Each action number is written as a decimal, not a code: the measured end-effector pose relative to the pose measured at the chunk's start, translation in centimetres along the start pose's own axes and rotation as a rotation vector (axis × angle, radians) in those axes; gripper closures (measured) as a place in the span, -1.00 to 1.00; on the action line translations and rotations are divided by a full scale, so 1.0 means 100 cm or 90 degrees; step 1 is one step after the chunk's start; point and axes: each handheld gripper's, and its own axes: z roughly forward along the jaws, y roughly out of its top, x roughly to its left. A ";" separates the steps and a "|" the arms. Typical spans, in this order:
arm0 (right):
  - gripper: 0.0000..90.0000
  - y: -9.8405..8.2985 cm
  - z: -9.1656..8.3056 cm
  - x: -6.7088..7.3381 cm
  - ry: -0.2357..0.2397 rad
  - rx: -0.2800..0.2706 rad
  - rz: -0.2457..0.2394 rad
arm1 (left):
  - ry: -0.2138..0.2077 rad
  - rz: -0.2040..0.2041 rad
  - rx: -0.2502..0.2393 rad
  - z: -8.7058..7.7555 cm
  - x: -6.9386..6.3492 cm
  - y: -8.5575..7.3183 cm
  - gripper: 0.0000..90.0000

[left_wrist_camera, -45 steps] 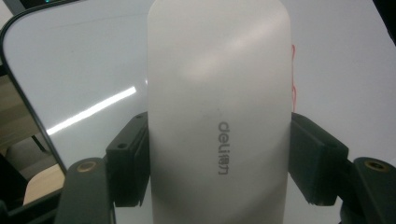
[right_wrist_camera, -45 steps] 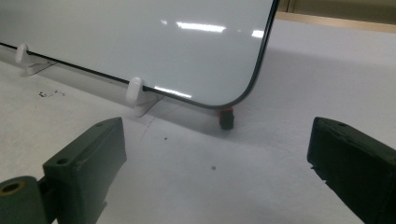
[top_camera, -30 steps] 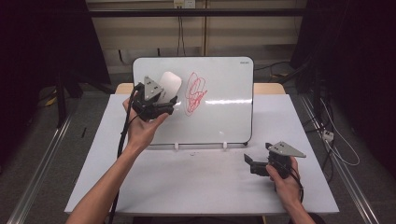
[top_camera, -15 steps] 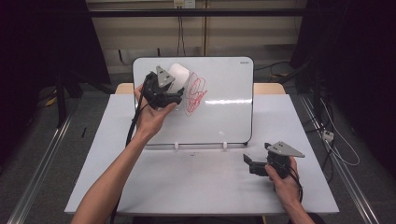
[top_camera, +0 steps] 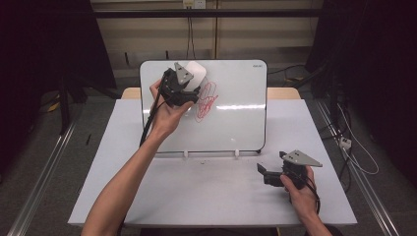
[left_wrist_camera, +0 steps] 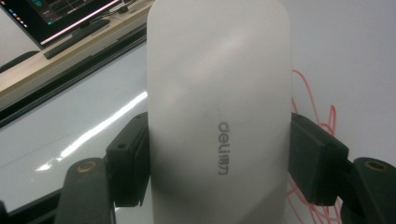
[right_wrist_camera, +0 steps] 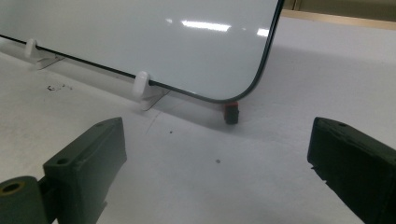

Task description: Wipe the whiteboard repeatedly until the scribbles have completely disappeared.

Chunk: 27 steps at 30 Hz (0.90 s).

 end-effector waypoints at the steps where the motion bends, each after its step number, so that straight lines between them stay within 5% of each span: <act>1: -0.90 0.000 0.000 0.000 0.000 0.000 -0.001 | 0.008 -0.005 -0.006 0.002 -0.001 0.001 -0.31; 10: -0.90 0.000 0.000 0.001 0.005 0.002 -0.002 | 0.025 0.004 0.015 0.007 0.002 0.004 -0.31; 16: -0.90 0.000 0.001 0.002 0.007 0.001 -0.006 | 0.035 0.033 0.037 0.013 -0.003 0.006 -0.31; 27: -0.90 -0.002 -0.002 0.000 0.002 0.002 -0.004 | 0.043 0.037 0.033 0.015 -0.003 0.005 -0.31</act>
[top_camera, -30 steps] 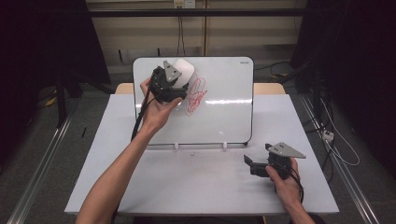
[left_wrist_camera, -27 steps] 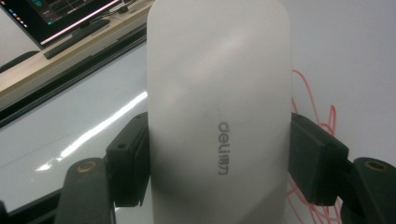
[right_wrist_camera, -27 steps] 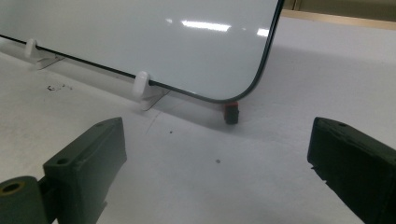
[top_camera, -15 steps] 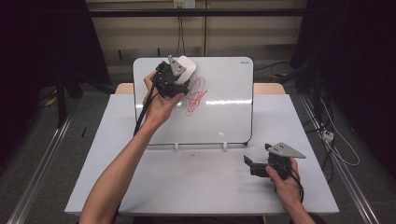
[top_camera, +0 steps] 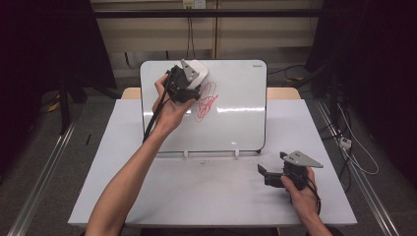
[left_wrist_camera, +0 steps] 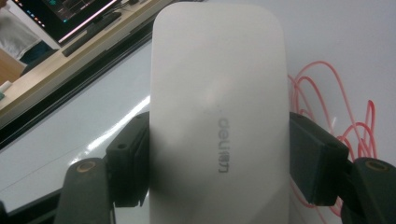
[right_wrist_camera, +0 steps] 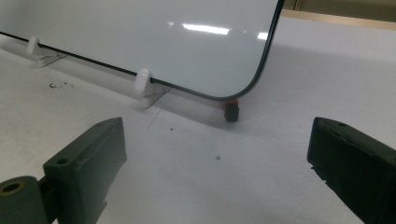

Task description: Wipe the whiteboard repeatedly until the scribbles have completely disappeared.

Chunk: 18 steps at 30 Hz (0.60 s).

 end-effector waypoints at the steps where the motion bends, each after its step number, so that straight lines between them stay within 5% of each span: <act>1: -0.90 0.000 0.000 0.000 0.000 0.000 0.000 | 0.005 0.000 -0.003 0.000 0.000 0.000 -0.31; 18: -0.90 -0.001 -0.001 -0.001 0.000 0.000 0.000 | 0.007 0.025 0.012 0.002 -0.011 -0.001 -0.31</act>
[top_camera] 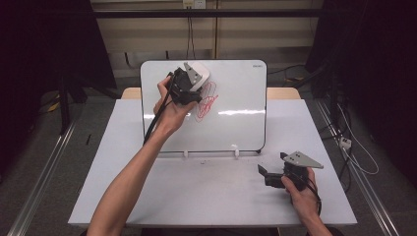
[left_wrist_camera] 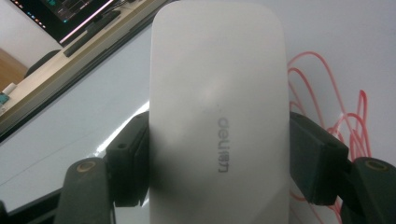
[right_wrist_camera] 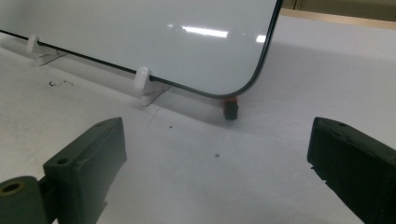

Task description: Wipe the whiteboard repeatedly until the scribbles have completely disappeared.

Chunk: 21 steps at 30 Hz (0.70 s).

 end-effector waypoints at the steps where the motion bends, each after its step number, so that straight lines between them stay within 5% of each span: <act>1: -0.90 0.000 0.000 0.000 0.001 0.001 -0.002 | -0.002 0.002 0.000 0.000 -0.001 0.000 -0.31; 21: -0.89 0.002 0.003 0.004 0.004 0.002 -0.014 | -0.011 0.043 0.017 0.000 -0.030 -0.005 -0.31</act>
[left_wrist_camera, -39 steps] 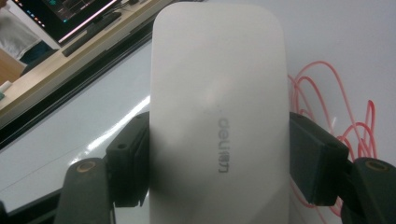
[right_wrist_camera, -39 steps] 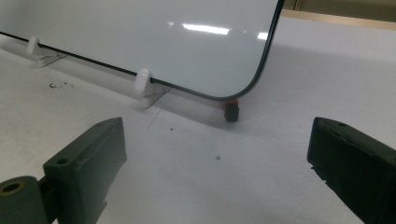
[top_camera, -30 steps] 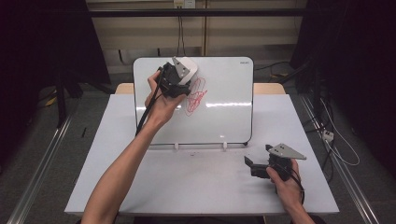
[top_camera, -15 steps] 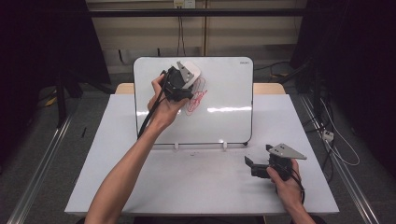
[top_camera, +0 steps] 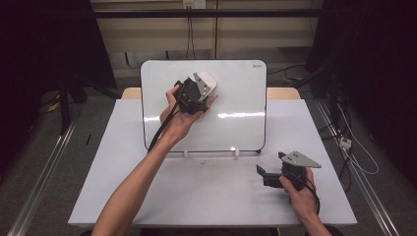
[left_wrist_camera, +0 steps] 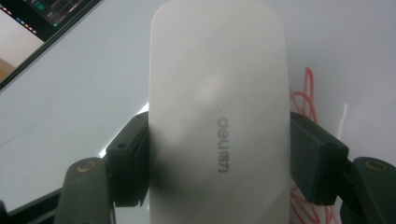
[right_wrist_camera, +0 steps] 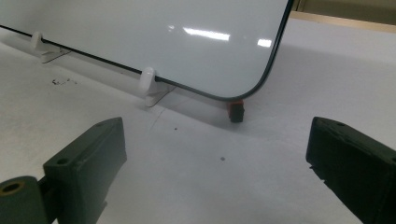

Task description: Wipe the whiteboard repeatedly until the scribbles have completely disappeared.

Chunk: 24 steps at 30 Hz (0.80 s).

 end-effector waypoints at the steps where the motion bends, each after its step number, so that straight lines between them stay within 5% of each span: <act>1: -0.89 0.000 0.001 0.000 0.000 0.000 0.000 | 0.001 -0.006 -0.003 0.000 -0.002 0.000 -0.31; 11: -0.90 0.001 0.002 0.002 0.003 0.000 -0.003 | -0.008 0.014 -0.005 -0.001 -0.010 -0.001 -0.31; 24: -0.90 0.001 0.001 0.001 0.004 -0.001 0.001 | -0.016 0.006 0.004 0.000 0.019 0.013 -0.31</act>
